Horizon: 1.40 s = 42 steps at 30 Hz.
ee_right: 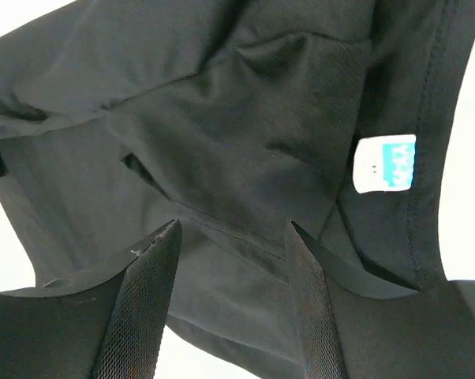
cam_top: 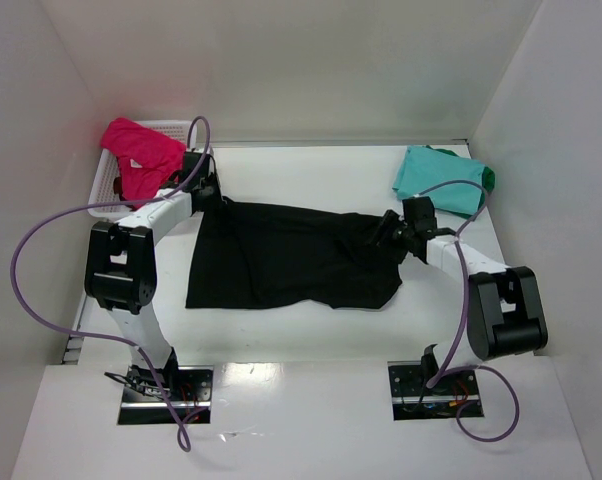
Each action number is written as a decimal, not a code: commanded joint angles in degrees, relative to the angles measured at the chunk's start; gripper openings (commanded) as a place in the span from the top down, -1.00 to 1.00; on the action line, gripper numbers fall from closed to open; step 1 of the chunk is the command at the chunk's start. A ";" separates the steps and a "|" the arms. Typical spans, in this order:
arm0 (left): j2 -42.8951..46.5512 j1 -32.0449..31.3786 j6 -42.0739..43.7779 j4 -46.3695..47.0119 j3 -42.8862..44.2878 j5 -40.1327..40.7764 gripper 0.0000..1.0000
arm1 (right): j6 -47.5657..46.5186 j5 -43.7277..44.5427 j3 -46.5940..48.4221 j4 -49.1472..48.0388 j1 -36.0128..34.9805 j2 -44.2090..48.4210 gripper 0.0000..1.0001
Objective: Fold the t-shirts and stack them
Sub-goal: Flatten out the tshirt
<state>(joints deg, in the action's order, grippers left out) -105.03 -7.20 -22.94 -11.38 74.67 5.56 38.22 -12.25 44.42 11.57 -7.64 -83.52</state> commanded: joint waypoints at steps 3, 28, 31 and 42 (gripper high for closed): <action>0.44 0.26 -1.06 2.06 1.97 -0.99 1.00 | 3.27 1.53 -1.96 1.09 -0.59 -0.77 -0.21; 0.97 0.26 -0.53 2.06 0.91 -0.99 1.00 | 6.70 2.23 -5.75 -4.27 -1.06 -1.47 0.39; 0.55 0.26 -0.53 2.06 0.91 -0.99 1.00 | 6.08 1.81 -4.96 -4.80 -1.06 -3.96 0.51; 0.44 0.26 0.00 1.53 2.05 -0.38 1.00 | 4.54 2.17 0.32 -4.31 -1.59 -5.45 1.00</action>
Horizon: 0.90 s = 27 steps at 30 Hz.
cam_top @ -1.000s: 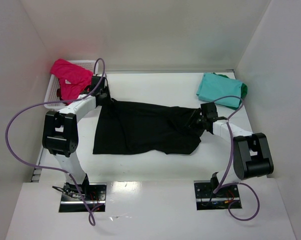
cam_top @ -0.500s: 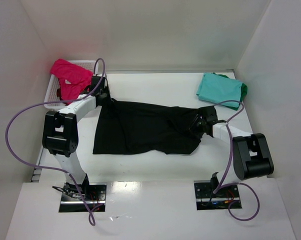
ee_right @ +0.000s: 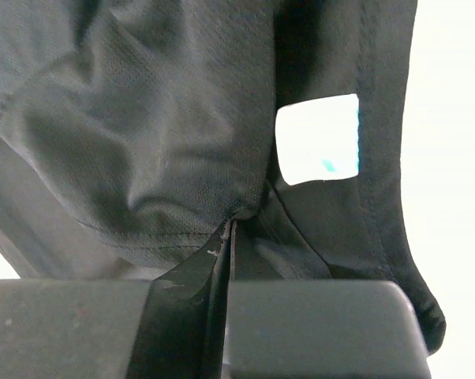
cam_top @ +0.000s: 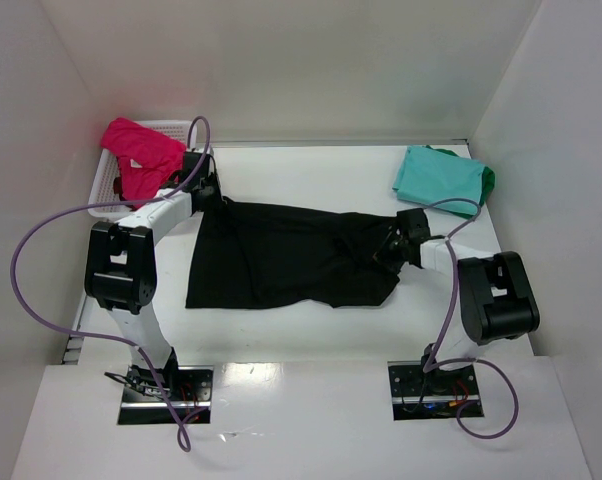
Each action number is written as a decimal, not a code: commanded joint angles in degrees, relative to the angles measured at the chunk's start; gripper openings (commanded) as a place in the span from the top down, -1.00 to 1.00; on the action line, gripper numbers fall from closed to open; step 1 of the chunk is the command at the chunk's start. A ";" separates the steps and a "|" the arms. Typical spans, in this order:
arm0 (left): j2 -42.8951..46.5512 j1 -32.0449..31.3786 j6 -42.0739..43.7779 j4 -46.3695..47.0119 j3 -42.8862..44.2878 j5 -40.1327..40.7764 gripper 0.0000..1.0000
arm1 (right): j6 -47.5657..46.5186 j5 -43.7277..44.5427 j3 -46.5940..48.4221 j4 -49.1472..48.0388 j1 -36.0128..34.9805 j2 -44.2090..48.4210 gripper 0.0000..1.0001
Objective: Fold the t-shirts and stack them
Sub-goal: Flatten out the tshirt
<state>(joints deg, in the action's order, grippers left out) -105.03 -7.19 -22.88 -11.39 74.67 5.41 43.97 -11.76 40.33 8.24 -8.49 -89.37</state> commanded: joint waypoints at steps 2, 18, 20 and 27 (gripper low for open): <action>0.44 0.24 -0.06 1.02 2.67 -0.22 1.00 | -1.78 2.73 8.18 0.93 -0.74 1.51 1.00; 12.12 2.53 4.42 -4.34 15.18 -0.84 1.00 | -8.49 4.47 39.23 8.75 2.94 5.60 1.00; 14.19 2.53 4.95 -4.69 16.89 -0.84 1.00 | -9.10 4.75 42.56 9.46 3.65 6.69 1.00; 25.56 2.53 5.30 -7.76 20.34 -0.31 1.00 | -11.76 6.45 54.34 14.09 6.03 12.61 1.00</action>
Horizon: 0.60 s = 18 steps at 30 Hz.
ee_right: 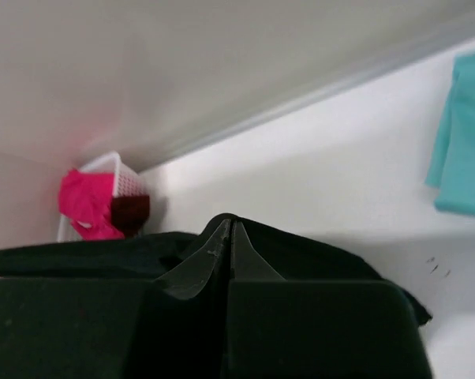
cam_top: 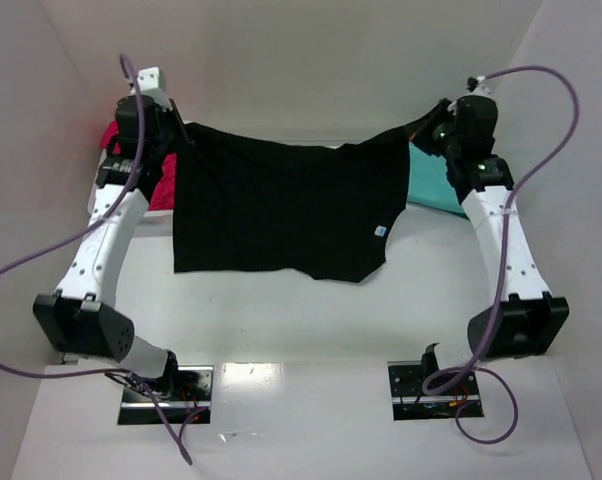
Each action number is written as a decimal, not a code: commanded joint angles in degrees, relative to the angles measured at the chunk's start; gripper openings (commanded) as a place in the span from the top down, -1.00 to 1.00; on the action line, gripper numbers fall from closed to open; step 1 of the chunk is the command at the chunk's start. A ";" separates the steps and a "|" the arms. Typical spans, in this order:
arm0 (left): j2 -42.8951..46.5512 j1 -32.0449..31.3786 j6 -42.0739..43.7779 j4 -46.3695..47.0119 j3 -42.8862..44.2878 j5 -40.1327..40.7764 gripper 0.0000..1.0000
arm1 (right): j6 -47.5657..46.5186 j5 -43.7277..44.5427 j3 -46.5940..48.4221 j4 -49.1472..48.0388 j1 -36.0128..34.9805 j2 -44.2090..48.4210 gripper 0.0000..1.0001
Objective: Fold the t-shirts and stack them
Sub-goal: Flatten out the tshirt
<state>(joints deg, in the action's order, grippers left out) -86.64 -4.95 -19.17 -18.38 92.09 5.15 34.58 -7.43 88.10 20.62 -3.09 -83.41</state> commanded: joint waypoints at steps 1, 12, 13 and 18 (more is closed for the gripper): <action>9.68 0.29 1.33 -0.78 2.92 -0.05 1.00 | -3.08 2.41 7.96 2.80 0.63 8.00 1.00; 39.32 0.29 -0.43 -11.31 -1.47 -1.10 1.00 | -3.99 -1.10 4.38 10.85 0.63 33.12 1.00; 41.12 0.06 -0.77 -12.17 -1.91 -1.10 1.00 | -4.00 -1.10 4.01 11.85 0.63 35.28 1.00; 51.26 -1.55 -2.36 -16.57 -4.11 -1.59 1.00 | -4.61 -0.40 7.28 16.70 0.63 43.47 1.00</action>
<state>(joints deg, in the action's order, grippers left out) -37.46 -5.95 -20.14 -30.07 89.68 3.76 31.39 -8.49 93.68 32.44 -2.59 -41.34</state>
